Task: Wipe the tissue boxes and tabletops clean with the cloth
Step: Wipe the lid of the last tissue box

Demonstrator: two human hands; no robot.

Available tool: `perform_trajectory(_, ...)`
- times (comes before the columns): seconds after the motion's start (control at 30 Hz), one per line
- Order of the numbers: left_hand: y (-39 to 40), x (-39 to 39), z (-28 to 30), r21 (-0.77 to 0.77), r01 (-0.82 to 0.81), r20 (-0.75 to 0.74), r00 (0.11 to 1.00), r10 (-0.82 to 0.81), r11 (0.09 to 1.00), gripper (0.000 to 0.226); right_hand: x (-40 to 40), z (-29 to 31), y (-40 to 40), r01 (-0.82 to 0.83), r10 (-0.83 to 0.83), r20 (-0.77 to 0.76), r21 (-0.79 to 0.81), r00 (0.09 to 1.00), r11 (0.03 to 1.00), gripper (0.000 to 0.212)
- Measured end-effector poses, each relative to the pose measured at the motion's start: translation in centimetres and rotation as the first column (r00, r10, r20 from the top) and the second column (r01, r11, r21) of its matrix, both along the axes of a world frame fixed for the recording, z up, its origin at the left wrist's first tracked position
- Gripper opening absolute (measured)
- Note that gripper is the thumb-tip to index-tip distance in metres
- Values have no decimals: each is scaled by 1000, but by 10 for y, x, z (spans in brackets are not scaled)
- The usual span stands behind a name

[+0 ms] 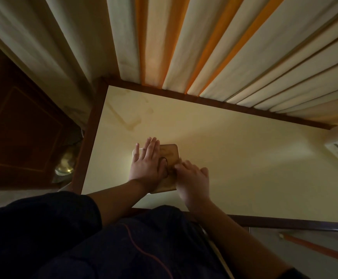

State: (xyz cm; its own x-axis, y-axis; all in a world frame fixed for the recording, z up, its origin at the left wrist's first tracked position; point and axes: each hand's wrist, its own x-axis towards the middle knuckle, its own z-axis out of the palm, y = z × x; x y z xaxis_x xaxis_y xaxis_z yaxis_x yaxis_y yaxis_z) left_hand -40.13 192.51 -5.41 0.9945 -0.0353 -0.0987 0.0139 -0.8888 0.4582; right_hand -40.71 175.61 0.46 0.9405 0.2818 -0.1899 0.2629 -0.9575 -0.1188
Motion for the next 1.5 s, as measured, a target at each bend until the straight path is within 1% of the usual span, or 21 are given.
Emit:
perform_trajectory(0.07,0,0,1,-3,-2,-2,1000,2,1000,73,-12,3,-9,-22,21,-54,-15,998,1000,18)
perform_trajectory(0.17,-1,0,-1,-7,-9,15,1000,9,1000,72,-14,19,-14,-85,82,-114,-21,990,996,4)
perform_trajectory(0.27,-1,1,-3,-3,-10,30,999,10,1000,71,2,35,-12,-156,112,-319,-113,941,981,15)
perform_trajectory(0.33,0,3,-3,-8,-8,24,1000,8,1000,72,19,40,-4,-186,117,-354,-168,928,968,12)
perform_trajectory(0.4,1,2,-3,-10,0,17,1000,0,1000,72,37,40,8,-225,122,-374,-246,919,943,26)
perform_trajectory(0.43,1,1,-3,-10,2,16,1000,-2,1000,71,47,41,15,-217,107,-395,-246,912,945,30)
perform_trajectory(0.53,1,-1,-1,-17,-4,40,999,5,1000,68,76,41,29,-109,42,-358,-170,933,979,10)
perform_trajectory(0.63,0,-2,1,1,-4,40,999,4,1000,67,95,41,39,-64,30,-254,-129,967,990,17)
perform_trajectory(0.8,0,-2,3,-12,-4,39,999,4,1000,69,106,32,48,3,-11,-122,-72,992,997,20)
perform_trajectory(0.9,0,-1,1,-7,0,19,1000,0,1000,69,91,21,43,-22,18,-61,-66,998,998,20)
perform_trajectory(1.0,0,0,-4,-10,-8,21,1000,8,1000,68,59,2,28,7,-8,25,40,1000,999,23)
perform_trajectory(1.07,0,1,-6,-3,-6,28,1000,6,1000,67,36,-5,21,60,-69,87,102,994,993,16)
perform_trajectory(1.1,1,1,-7,-2,-1,21,1000,1,1000,67,26,-8,18,62,-70,99,85,993,994,7)
perform_trajectory(1.13,1,1,-7,-1,5,12,1000,-5,1000,69,16,-9,13,43,-48,82,66,995,997,5)
perform_trajectory(1.2,1,1,-5,10,13,-3,1000,-13,1000,72,0,-6,4,13,-13,6,35,1000,999,21)
perform_trajectory(1.23,1,1,-4,12,14,-7,1000,-14,1000,72,-6,-4,-2,1,0,-30,37,1000,999,25)
perform_trajectory(1.27,1,1,-4,6,12,-3,1000,-12,1000,72,-11,-1,-7,-27,28,-45,33,999,999,24)
perform_trajectory(1.33,1,1,-3,-3,16,9,1000,-16,1000,72,-16,5,-15,-114,115,-88,13,989,993,7)
perform_trajectory(1.37,1,2,-3,7,39,8,999,-39,999,72,-16,8,-19,-142,144,-129,23,981,990,10)
perform_trajectory(1.43,1,4,-3,63,126,4,992,-126,990,73,-16,12,-24,-228,226,-205,17,952,974,30)
perform_trajectory(1.5,5,12,2,125,242,-11,970,-243,962,74,-17,17,-26,-271,269,-208,17,940,962,34)
